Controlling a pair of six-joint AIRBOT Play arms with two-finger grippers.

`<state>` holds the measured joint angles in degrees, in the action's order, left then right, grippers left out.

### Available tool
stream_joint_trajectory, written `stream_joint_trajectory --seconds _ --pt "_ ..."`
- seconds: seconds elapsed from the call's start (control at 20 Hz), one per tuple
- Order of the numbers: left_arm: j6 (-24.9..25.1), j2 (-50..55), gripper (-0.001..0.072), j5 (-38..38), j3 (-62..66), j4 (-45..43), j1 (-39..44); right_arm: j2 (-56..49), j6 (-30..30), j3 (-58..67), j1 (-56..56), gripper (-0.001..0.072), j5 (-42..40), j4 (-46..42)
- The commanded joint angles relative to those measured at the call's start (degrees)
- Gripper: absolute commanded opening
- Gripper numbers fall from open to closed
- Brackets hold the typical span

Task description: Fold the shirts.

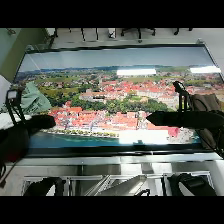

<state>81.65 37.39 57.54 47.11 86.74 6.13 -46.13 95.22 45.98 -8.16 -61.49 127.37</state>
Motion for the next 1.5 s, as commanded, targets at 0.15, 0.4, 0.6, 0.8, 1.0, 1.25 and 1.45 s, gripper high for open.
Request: stream_joint_trajectory --seconds 0.15,0.4,0.6,0.8,1.0,1.25,1.45 --pt "9.9 35.6 0.0694 -2.2 19.8 -18.8 -19.7 0.0 0.0 0.0 0.0 0.0022 0.0 0.0" --pt "10.9 62.9 0.0694 -2.2 36.8 -19.8 -24.8 0.0 0.0 0.0 0.0 0.0022 0.0 0.0" --pt "10.9 73.3 0.0691 -1.6 46.1 -19.8 -24.9 0.0 0.0 0.0 0.0 0.0022 0.0 0.0" --pt "11.0 77.0 0.0015 3.6 54.9 -19.6 -24.4 0.0 0.0 0.0 0.0 0.0022 0.0 0.0" --pt "11.0 75.8 0.0015 12.9 64.4 -19.3 -21.3 0.0 0.0 0.0 0.0 0.0022 0.0 0.0" --pt "10.9 63.3 0.0015 19.7 69.9 -5.9 -10.3 0.0 0.0 0.0 0.0 0.0022 0.0 0.0" --pt "10.9 50.9 0.0015 22.6 65.4 12.7 5.2 0.0 0.0 0.0 0.0 0.0022 0.0 0.0"
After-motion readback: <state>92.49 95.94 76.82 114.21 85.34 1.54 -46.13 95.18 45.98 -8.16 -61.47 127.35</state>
